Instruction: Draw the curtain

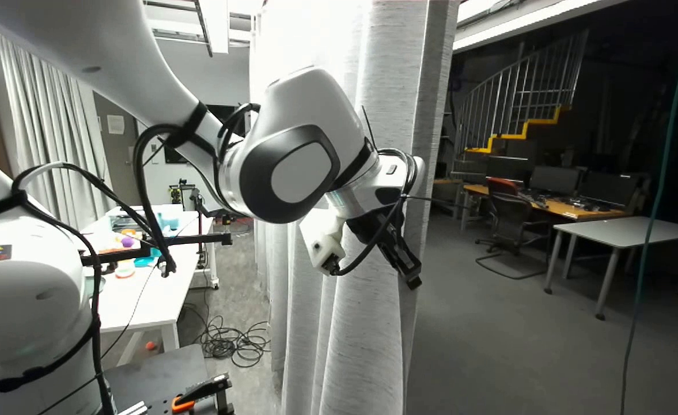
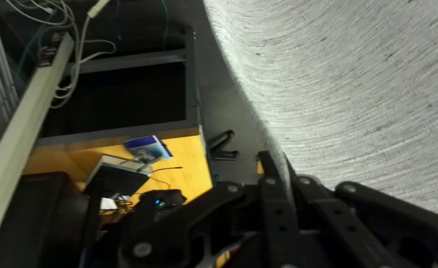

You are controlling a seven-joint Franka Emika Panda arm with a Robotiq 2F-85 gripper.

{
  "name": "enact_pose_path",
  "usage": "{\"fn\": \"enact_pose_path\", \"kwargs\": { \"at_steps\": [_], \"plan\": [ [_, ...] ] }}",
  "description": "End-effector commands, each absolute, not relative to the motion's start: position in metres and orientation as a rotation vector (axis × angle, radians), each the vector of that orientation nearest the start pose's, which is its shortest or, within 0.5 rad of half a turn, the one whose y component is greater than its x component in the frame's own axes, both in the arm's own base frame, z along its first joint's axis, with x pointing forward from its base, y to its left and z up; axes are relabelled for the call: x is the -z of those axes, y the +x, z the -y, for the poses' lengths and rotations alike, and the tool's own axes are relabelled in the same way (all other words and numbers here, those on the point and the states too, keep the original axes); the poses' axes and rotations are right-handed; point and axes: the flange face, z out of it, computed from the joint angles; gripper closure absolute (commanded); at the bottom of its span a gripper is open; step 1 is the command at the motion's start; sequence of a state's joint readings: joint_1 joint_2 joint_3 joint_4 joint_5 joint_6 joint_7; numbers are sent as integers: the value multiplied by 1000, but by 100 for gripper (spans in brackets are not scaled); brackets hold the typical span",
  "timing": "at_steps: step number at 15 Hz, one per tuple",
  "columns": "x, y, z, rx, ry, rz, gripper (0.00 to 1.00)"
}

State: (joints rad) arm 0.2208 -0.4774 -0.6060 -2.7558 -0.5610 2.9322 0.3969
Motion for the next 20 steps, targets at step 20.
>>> {"fn": "enact_pose_path", "kwargs": {
  "at_steps": [20],
  "plan": [
    [-393,477,-52,701,-2637,-175,99]
  ]
}}
